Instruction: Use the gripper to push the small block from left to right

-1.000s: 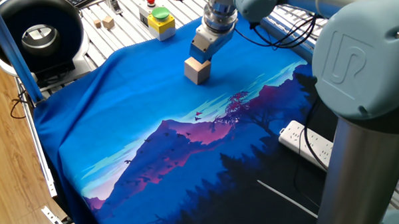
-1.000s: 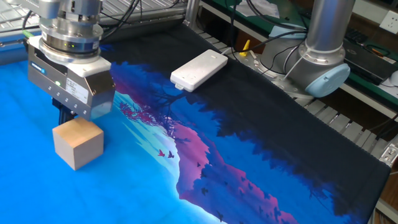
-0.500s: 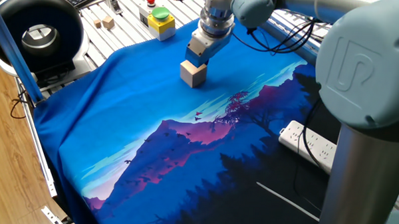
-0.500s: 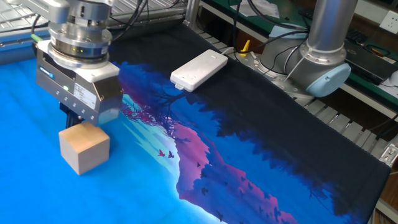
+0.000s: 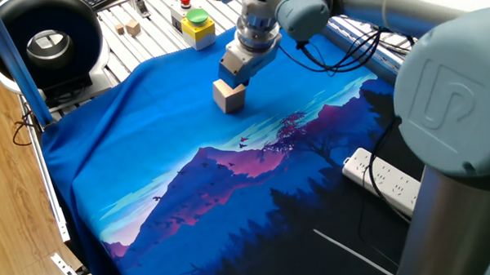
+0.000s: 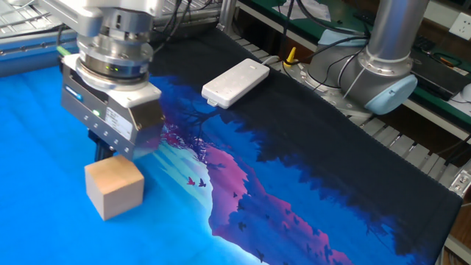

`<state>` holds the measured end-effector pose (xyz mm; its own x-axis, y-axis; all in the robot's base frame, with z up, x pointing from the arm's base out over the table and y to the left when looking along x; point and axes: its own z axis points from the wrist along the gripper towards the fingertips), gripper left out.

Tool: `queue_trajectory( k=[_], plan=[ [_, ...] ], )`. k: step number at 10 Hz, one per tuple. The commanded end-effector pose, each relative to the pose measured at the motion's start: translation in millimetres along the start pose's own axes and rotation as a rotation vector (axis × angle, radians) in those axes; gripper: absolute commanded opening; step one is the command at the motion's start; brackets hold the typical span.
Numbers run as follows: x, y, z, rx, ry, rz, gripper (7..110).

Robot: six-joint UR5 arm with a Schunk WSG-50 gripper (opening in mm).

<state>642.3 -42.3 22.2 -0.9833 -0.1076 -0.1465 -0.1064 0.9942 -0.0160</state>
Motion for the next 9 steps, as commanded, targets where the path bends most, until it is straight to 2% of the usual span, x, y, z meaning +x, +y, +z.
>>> queue_trajectory(
  k=[1, 6, 9],
  plan=[
    [2.9, 23.6, -2.3, -0.001, 0.000, 0.048, 7],
    [-5.7, 37.5, 11.6, 0.021, -0.019, 0.073, 7],
    [-5.6, 61.9, 2.6, 0.029, 0.001, 0.112, 7]
  ],
)
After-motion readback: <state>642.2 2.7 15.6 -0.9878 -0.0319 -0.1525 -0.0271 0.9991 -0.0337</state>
